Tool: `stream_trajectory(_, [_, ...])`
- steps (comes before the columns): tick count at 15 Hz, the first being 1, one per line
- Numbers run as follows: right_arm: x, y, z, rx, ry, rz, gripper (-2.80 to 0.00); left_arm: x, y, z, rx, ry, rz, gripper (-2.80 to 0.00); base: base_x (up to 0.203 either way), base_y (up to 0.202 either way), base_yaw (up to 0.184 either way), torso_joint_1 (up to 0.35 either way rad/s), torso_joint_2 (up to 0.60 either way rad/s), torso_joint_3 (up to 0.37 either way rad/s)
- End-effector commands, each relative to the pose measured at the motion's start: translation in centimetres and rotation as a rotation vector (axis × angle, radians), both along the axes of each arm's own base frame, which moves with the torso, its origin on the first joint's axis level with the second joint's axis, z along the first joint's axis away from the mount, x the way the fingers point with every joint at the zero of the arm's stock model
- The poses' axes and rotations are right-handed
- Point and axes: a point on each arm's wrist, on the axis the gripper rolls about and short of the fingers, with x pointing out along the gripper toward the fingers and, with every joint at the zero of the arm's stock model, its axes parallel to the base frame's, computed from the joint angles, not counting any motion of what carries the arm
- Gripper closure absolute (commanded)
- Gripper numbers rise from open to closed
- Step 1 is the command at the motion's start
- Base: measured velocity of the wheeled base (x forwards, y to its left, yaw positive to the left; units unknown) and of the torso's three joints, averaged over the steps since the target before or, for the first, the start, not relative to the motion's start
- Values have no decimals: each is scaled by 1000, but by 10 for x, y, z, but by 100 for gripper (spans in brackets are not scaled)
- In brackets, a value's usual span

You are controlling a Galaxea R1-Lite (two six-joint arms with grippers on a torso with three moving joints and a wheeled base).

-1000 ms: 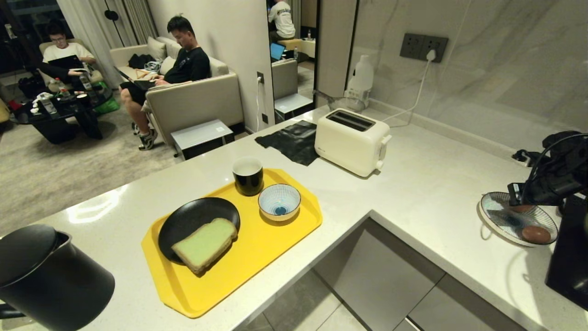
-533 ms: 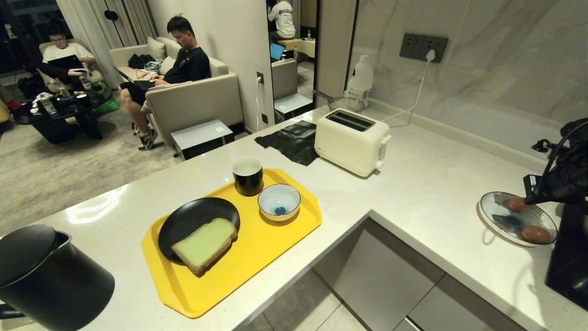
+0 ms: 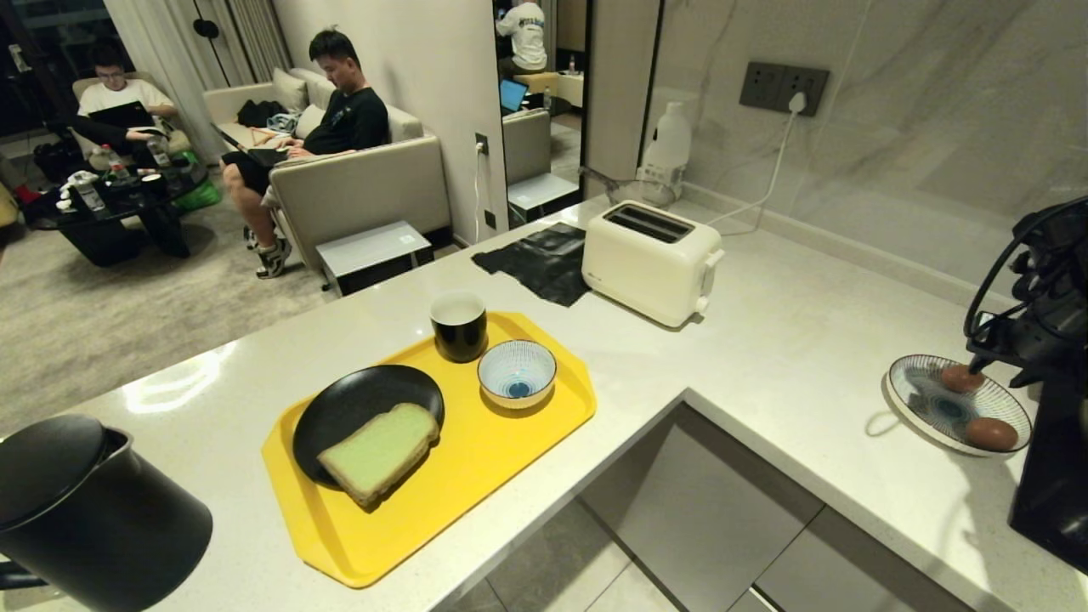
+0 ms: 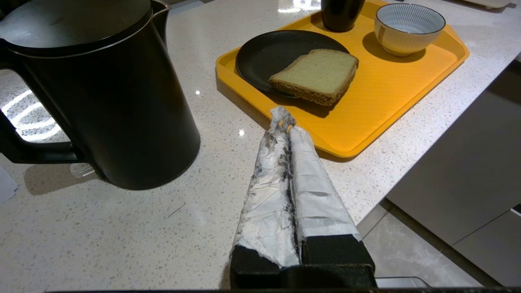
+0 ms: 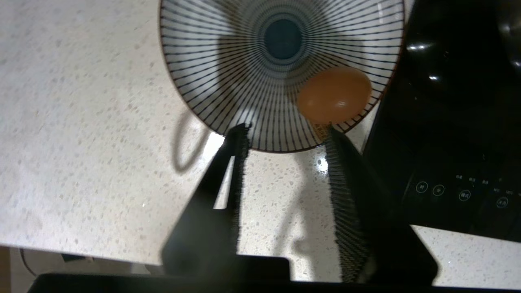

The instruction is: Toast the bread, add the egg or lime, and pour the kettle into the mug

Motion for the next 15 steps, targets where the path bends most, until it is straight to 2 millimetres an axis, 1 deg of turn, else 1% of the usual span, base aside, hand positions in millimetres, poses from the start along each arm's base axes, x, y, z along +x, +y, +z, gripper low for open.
stream_trajectory(1, [5,-4,-10,0,20,-54,-280,0,0,0,0,-3,0,0,0,0,0,0,0,0])
stream_trajectory(4, [14,-10,-17,2,-10,-202,-280,0,0,0,0,-3,0,0,0,0,0,0,0,0])
stream_trajectory(6, [13,-10,-17,10,3,-273,-280,0,0,0,0,-3,0,0,0,0,0,0,0,0])
stream_trajectory(9, [13,-9,-29,31,58,-270,-280,0,0,0,0,-3,0,0,0,0,0,0,0,0])
stream_trajectory(11, [13,-8,-30,97,52,-244,-280,0,0,0,0,-3,0,0,0,0,0,0,0,0])
stream_trajectory(13, [15,-13,-37,175,45,-216,-280,0,0,0,0,-3,0,0,0,0,0,0,0,0])
stream_trajectory(14, [17,-16,-43,182,57,-214,-280,0,0,0,0,-3,0,0,0,0,0,0,0,0])
stream_trajectory(15, [16,-19,-45,185,61,-221,-280,0,0,0,0,-3,0,0,0,0,0,0,0,0])
